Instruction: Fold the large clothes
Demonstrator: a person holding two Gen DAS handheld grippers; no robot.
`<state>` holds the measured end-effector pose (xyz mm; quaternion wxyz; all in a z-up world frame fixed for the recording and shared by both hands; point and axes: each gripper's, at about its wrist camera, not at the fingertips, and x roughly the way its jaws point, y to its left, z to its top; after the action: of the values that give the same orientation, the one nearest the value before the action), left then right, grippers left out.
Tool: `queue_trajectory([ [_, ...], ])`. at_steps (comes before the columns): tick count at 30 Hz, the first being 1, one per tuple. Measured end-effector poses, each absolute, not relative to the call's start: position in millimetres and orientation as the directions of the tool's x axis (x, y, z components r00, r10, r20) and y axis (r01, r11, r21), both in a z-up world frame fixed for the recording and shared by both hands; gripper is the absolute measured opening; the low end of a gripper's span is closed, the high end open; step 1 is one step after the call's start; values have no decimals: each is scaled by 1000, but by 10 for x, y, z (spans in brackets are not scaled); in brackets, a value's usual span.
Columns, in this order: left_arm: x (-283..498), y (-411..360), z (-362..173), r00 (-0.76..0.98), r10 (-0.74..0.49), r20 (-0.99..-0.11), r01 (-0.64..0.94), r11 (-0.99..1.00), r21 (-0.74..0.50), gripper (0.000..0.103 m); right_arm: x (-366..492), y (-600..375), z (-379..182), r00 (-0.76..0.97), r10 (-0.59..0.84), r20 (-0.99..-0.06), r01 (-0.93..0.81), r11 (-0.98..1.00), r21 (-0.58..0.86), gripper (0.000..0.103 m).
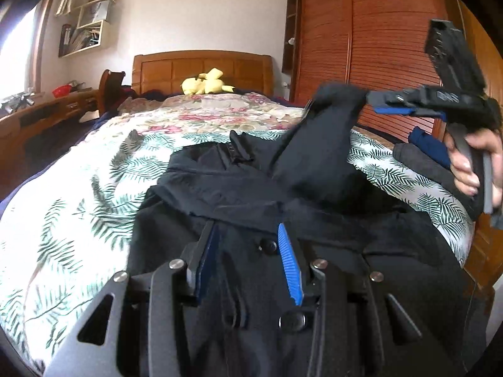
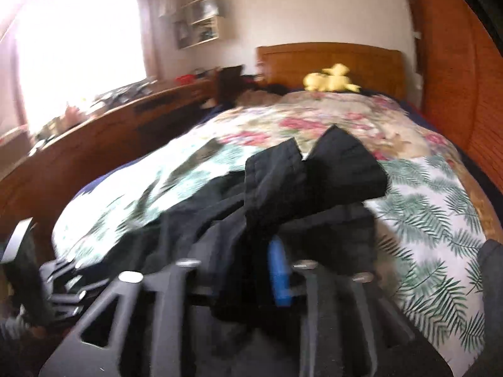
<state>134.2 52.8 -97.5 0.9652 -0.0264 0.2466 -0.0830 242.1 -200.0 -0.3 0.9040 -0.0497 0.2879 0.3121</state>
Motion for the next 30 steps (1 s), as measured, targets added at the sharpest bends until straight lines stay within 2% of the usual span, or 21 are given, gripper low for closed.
queue_trajectory([
  [1,1295,534,-963,867,-163,-470,140,987,-82,38,2306,-1973,-5,629,545,-554,-609,789,84,57],
  [4,1158,541,-904,871,-145,-469,127,989,-70,38,2022,-1966,-44,618,544,-567,-632,773,53,58],
  [12,1142,322,-719,862,-170,-477,175,984,-34,38,1808,-2255,-455,633,410,-657,-552,833,-11,59],
  [22,1772,-297,-653,803,-238,-546,290,957,8,38,1904,-2781,-1261,603,318,-732,-454,891,13,59],
  [30,2500,-893,-586,738,-273,-617,366,930,27,38,1950,-2895,-1518,600,328,-730,-444,895,37,59],
])
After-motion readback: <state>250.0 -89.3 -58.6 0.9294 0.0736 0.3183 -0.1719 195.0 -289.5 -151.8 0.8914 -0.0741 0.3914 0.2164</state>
